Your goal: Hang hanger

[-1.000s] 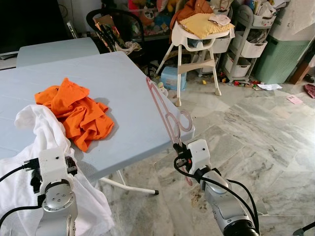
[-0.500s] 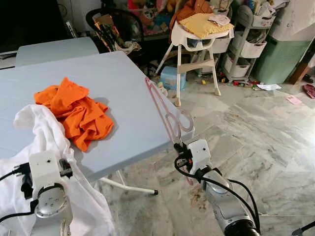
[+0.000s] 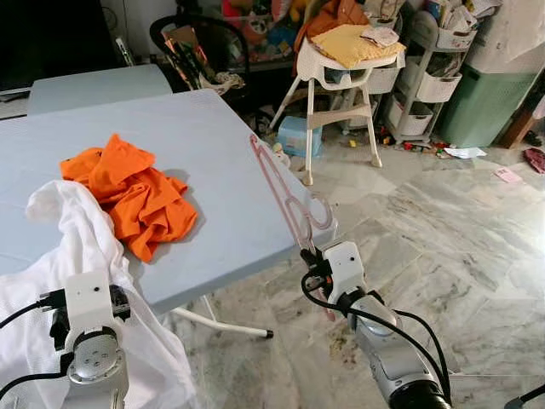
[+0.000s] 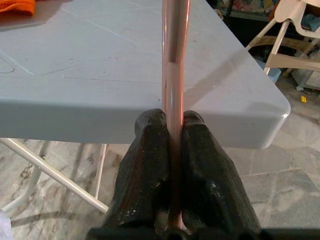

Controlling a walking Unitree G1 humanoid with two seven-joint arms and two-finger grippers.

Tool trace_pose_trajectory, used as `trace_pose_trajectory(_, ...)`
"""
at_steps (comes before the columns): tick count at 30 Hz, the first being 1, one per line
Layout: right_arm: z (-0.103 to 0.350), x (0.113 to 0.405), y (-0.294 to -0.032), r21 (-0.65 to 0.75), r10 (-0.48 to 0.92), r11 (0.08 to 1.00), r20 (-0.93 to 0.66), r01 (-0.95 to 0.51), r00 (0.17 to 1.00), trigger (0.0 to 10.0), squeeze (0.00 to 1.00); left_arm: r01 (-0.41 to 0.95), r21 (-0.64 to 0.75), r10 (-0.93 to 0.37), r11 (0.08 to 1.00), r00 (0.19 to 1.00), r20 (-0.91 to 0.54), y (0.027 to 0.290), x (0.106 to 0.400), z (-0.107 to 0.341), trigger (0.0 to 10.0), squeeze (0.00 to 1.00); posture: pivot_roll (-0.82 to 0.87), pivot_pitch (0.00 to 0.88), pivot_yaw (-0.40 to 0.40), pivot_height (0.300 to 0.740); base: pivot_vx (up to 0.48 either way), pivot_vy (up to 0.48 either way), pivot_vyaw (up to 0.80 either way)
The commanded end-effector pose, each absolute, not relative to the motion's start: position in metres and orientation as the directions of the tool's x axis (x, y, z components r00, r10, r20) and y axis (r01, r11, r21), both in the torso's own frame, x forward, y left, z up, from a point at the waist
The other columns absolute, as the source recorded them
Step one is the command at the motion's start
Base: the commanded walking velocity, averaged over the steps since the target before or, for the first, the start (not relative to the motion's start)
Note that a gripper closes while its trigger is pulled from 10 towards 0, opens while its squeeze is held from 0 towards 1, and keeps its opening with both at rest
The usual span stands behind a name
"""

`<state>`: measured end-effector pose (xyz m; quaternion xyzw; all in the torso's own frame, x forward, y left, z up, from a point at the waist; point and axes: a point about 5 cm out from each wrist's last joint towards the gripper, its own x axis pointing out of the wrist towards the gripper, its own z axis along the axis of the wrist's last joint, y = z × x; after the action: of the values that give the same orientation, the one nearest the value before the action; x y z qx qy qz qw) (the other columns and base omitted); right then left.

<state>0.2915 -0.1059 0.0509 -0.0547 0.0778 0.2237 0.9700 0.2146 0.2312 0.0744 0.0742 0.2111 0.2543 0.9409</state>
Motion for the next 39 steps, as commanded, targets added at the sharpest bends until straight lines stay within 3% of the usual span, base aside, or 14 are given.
trace_pose_trajectory(1,0.038,0.287,-0.109,-0.065,0.414,0.894,-0.255,-0.443,0.874,10.0,0.00,-0.427,0.256,0.498,0.867,0.747,-0.441,0.232,0.208,0.057,0.0,0.00,0.10,0.000,-0.027,0.740,0.000,0.000,0.00)
trace_pose_trajectory(34,0.039,0.289,-0.109,-0.081,0.423,0.887,-0.254,-0.455,0.870,10.0,0.00,-0.498,0.229,0.547,0.837,0.740,-0.392,0.245,0.220,0.059,0.0,0.00,0.10,0.000,-0.035,0.740,0.000,0.000,0.00)
trace_pose_trajectory(39,0.039,0.288,-0.110,-0.083,0.425,0.885,-0.257,-0.458,0.868,10.0,0.00,-0.580,0.282,0.638,0.764,0.742,-0.203,0.275,0.240,0.086,0.0,0.00,0.10,0.000,-0.039,0.740,0.000,0.000,0.00)
